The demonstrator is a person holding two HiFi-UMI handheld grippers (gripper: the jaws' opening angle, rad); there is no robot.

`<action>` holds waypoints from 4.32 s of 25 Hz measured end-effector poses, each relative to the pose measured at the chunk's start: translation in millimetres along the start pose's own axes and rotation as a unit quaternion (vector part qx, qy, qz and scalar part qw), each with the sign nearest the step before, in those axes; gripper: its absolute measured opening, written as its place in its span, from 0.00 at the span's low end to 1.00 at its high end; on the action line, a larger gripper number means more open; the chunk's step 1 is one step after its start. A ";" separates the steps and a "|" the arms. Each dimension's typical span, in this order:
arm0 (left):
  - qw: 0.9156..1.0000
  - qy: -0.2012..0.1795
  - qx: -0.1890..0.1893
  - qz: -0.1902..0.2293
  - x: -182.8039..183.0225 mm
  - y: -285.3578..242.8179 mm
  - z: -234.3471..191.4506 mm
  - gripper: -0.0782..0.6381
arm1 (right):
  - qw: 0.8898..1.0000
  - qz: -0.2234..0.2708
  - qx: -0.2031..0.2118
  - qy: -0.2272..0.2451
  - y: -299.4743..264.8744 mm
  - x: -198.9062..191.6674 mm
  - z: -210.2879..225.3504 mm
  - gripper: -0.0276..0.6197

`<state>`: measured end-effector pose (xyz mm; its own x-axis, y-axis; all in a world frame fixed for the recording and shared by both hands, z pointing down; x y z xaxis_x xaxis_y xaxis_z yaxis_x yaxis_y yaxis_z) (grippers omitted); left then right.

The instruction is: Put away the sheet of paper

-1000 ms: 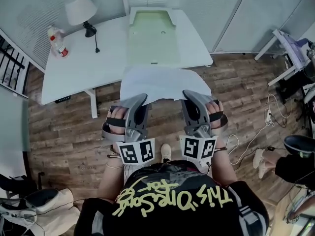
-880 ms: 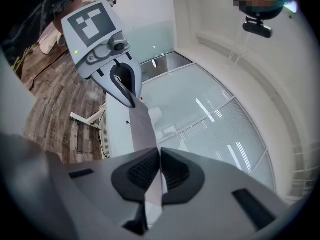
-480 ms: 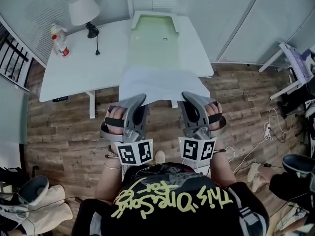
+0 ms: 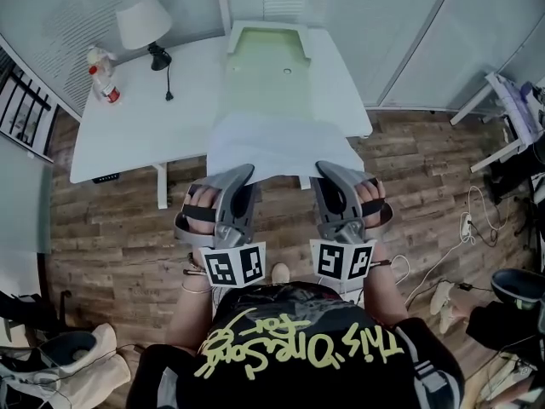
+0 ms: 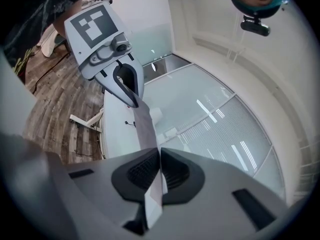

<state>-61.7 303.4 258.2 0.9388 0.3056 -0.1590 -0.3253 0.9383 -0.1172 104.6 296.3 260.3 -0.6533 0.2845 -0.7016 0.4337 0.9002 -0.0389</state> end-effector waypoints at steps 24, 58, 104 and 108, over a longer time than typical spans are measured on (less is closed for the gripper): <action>1.000 -0.006 -0.009 -0.007 10.2 -20.0 5.6 0.12 | 1.000 0.010 0.015 -0.010 -7.6 -21.2 11.9 0.06; 0.999 -0.003 -0.030 0.020 -43.3 -138.8 -17.2 0.12 | 1.000 -0.008 0.010 -0.028 -124.7 -52.0 43.1 0.06; 0.993 0.041 -0.084 0.070 -140.2 -250.3 -24.1 0.12 | 0.998 -0.055 0.011 -0.035 -262.7 -65.8 42.6 0.06; 0.992 0.053 -0.090 0.067 -147.1 -255.8 -22.4 0.12 | 0.998 -0.053 0.020 -0.032 -273.1 -68.1 41.9 0.06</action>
<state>-119.1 14.8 289.7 0.8720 0.3976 -0.2856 -0.4697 0.8438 -0.2595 56.6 17.3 288.9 -0.6561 0.1650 -0.7364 0.3891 0.9101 -0.1428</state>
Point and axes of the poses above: the fingertips, and each gripper's own axes: y backward along the fingers, z to its right, x out of its top, the point moved 10 cm from there along y, backward along the fingers, and after that the axes turned 15 degrees about -y, right-handed, at the moved point
